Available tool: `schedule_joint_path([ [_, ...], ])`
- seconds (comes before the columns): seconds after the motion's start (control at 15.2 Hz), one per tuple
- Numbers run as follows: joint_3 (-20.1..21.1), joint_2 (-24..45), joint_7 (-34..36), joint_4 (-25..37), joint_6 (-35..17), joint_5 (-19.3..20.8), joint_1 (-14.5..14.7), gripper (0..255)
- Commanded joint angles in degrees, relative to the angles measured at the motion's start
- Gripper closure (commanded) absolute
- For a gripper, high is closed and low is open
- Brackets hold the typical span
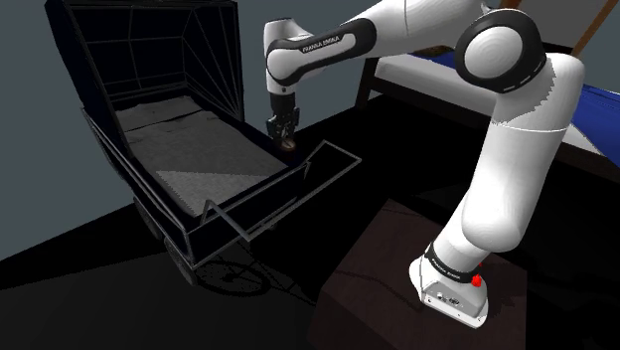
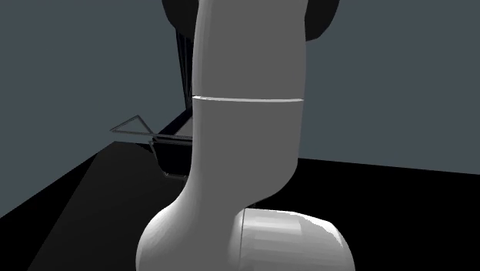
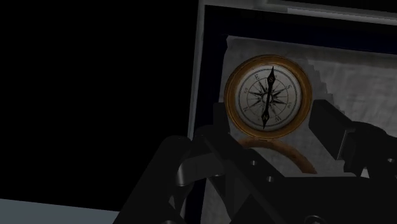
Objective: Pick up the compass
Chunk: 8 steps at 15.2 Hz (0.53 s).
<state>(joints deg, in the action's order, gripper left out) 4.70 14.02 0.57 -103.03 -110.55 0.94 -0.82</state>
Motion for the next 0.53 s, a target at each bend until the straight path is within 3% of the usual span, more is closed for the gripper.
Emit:
schedule_joint_path([
  [0.0,0.03,-0.54,0.01,0.78,1.34,-0.06,0.02,255],
  [0.46,0.06,-1.55,-0.04,3.43,5.00,-0.16,0.00,255],
])
